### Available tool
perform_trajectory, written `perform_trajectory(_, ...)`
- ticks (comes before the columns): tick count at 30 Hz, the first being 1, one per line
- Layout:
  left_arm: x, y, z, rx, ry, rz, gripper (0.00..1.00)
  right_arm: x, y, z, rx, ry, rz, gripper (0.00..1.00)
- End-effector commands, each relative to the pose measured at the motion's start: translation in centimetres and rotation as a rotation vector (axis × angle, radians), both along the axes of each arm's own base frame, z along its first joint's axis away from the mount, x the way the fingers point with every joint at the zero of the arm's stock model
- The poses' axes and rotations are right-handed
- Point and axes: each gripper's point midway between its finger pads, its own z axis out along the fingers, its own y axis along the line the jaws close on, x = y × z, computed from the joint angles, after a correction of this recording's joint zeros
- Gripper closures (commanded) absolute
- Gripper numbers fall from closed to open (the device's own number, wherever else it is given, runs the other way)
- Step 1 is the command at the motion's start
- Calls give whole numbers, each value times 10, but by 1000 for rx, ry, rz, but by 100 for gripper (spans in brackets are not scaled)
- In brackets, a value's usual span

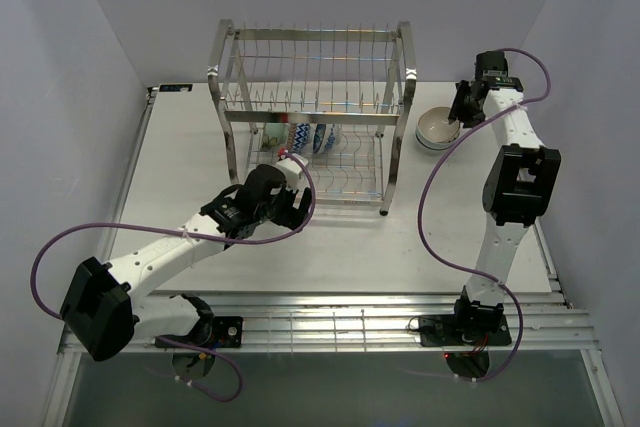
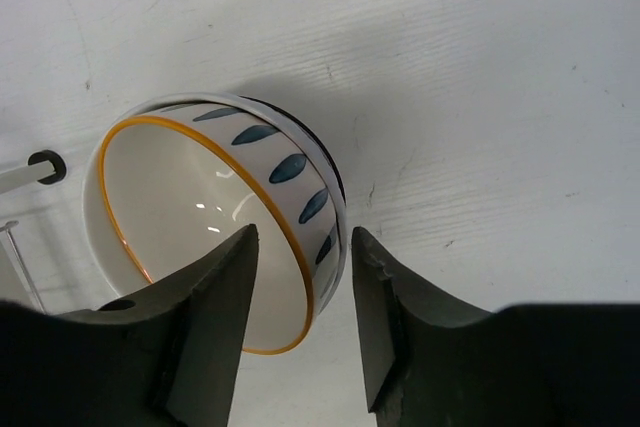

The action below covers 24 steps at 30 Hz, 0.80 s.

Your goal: Unload the bowls from the dish rack

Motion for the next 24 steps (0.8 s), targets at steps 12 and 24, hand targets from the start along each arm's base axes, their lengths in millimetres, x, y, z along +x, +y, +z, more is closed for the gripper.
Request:
perform_trajectory(12,5,-6,16,-26,-22,-17,5,-5,-7,19,-30,-53,-28,92)
perform_trajectory(24,4,-6,16,-26,-20,-20,5,-2,-4,36,-13,-94,-28,54)
